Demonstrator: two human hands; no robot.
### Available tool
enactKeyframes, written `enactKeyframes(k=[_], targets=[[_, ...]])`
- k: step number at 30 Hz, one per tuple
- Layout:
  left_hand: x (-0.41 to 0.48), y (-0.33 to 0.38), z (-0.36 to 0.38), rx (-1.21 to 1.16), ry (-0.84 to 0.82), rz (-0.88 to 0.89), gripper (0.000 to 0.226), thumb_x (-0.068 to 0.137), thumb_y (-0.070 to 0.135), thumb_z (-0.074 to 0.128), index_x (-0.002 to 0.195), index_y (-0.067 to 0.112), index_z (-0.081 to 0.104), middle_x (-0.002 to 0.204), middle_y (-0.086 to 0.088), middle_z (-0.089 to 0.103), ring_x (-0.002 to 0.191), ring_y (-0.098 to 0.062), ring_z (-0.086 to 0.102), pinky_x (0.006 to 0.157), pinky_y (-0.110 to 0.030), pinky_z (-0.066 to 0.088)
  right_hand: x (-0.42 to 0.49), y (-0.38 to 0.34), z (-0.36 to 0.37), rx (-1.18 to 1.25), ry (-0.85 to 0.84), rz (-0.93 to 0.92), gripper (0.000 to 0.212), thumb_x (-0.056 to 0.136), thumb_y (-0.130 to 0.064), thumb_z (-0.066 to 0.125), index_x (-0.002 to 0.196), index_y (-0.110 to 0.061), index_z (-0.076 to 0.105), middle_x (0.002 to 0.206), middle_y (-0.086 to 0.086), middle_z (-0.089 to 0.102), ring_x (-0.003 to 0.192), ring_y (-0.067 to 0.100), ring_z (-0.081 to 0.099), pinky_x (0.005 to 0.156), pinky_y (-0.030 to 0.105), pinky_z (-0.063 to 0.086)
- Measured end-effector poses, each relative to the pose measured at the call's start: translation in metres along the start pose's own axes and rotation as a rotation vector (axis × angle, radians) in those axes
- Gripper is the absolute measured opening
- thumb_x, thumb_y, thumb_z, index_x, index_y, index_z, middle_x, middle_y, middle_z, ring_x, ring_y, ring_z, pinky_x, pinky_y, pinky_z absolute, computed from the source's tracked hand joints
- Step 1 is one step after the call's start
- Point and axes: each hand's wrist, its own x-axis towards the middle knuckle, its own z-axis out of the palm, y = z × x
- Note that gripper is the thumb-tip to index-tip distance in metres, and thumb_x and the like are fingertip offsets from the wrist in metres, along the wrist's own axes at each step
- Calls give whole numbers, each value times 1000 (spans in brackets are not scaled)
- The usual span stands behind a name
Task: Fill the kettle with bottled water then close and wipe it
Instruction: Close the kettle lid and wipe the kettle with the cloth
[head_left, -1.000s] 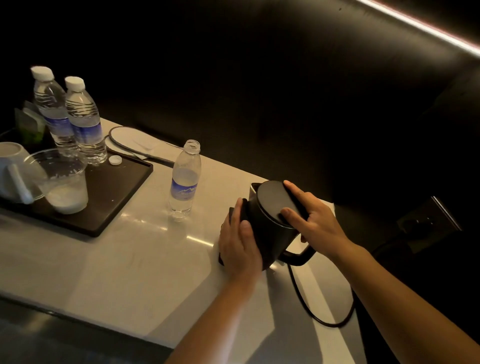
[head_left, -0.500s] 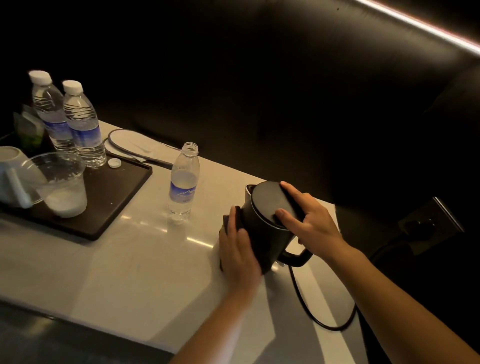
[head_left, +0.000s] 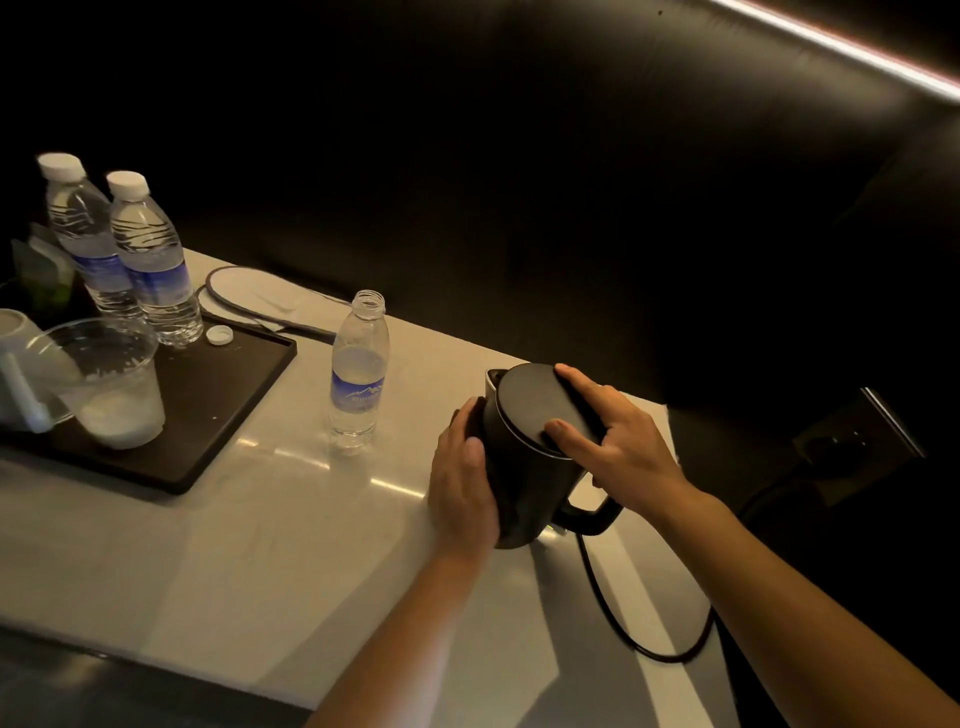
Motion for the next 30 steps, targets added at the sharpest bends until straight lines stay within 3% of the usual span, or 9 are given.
enactKeyframes(k=[4,8,10,14,17,19,22,26,30], targets=[[42,2,-16,-243,-310,-184,44,100,43,35,129,26,65,126,-5,69,119,-25,62,102,-49,51,0,0,1,18,8,11,74,82,-70,56,149,-47,35,114,-38,39,101,6,53,63,17,50],[61,11,-19,-302,-396,-373,39,92,45,45,96,29,80,98,-2,79,93,-15,73,74,-25,58,0,-4,1,59,24,64,68,77,-77,58,135,-49,38,113,-36,43,98,9,56,55,14,49],[61,8,-19,-282,-379,-398,39,89,46,46,90,29,81,92,-1,79,86,-11,75,68,-21,58,0,-6,1,59,41,89,67,73,-81,57,128,-48,38,110,-32,47,96,10,58,53,12,48],[47,2,-20,-234,-293,-344,40,93,46,44,98,27,78,99,-5,77,102,-27,70,82,-37,57,-3,-7,2,64,72,103,65,73,-81,57,126,-46,42,108,-30,52,99,5,57,64,13,49],[31,3,-20,-164,-218,-307,39,92,49,36,96,42,74,92,11,76,94,-9,70,82,-33,54,-4,-7,3,92,71,129,73,72,-83,57,131,-42,46,111,-23,55,101,5,56,68,13,49],[19,6,-20,-79,-132,-297,39,91,48,32,91,46,71,85,17,73,86,-2,67,76,-28,52,-5,-9,3,106,67,138,77,68,-90,53,130,-46,44,110,-28,54,100,3,56,63,9,48],[-2,8,-20,70,44,-323,35,99,36,34,93,33,69,84,12,70,86,-9,66,74,-28,52,-6,-10,1,124,72,145,77,65,-92,53,128,-49,43,108,-33,52,98,1,56,62,7,47],[-17,25,-39,129,154,-415,33,103,23,40,83,23,66,78,6,65,89,-25,66,69,-26,50,-6,-6,0,129,69,178,88,65,-91,56,138,-42,45,108,-29,54,98,9,59,70,23,54],[-20,45,-96,-84,82,-650,30,95,26,46,104,12,71,99,-14,71,97,-33,66,91,-48,56,-7,-2,1,147,89,199,90,63,-92,58,139,-46,44,108,-27,54,97,12,60,72,34,59]])
